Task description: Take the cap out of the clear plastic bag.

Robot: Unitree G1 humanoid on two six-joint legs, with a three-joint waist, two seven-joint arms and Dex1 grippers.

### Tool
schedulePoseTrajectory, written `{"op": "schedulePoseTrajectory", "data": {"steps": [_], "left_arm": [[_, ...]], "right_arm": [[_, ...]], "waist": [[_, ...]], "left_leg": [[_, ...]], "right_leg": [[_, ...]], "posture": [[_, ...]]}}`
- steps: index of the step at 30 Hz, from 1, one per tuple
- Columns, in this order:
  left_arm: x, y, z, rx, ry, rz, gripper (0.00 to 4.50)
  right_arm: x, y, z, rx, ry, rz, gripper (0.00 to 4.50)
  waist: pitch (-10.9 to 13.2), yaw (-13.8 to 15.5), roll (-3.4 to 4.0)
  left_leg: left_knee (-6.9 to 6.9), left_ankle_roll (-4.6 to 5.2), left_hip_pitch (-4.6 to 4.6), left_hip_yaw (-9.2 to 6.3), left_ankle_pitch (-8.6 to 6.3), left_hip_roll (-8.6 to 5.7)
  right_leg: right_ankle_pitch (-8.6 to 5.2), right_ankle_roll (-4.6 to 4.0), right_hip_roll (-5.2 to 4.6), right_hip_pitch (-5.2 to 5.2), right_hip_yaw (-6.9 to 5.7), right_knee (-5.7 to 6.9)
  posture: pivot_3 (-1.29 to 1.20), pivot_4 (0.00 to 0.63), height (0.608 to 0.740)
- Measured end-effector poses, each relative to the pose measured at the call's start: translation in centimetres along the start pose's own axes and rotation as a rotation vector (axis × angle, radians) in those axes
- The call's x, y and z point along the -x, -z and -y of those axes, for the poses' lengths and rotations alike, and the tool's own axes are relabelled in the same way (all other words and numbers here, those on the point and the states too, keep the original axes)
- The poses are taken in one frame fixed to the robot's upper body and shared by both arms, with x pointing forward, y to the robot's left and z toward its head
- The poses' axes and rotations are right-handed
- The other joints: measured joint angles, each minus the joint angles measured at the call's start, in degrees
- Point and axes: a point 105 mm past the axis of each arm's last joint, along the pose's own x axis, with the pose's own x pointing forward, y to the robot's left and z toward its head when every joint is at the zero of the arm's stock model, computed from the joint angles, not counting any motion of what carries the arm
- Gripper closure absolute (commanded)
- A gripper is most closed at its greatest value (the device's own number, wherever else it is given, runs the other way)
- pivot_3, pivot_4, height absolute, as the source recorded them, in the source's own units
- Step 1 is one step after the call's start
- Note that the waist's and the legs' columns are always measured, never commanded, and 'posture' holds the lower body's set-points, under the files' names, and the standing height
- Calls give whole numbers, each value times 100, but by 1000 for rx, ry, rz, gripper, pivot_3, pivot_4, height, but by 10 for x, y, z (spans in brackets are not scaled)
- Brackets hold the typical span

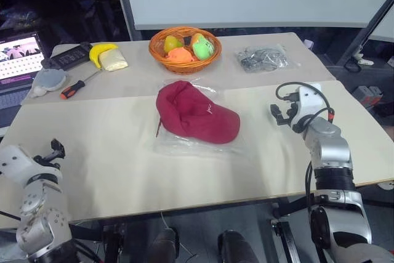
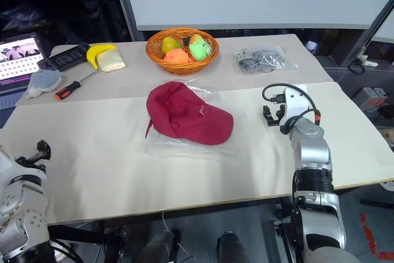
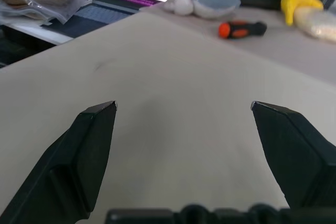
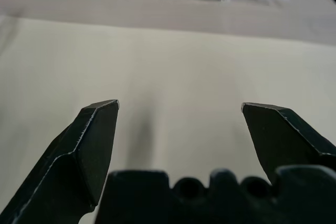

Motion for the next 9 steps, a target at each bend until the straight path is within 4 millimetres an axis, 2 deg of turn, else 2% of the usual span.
{"op": "schedulePoseTrajectory", "data": {"steps": [9], "left_arm": [[3,4,14,-11,50,13,91]], "right_arm": [[-8,28,-2,-9,-19,-75,0]], "waist": [[0,-32,0]], "left_leg": [[-3,0,-3,1,0,4]], "right_leg": [[1,-1,3,-2,2,-5]], "posture": [[0,150,740]]}}
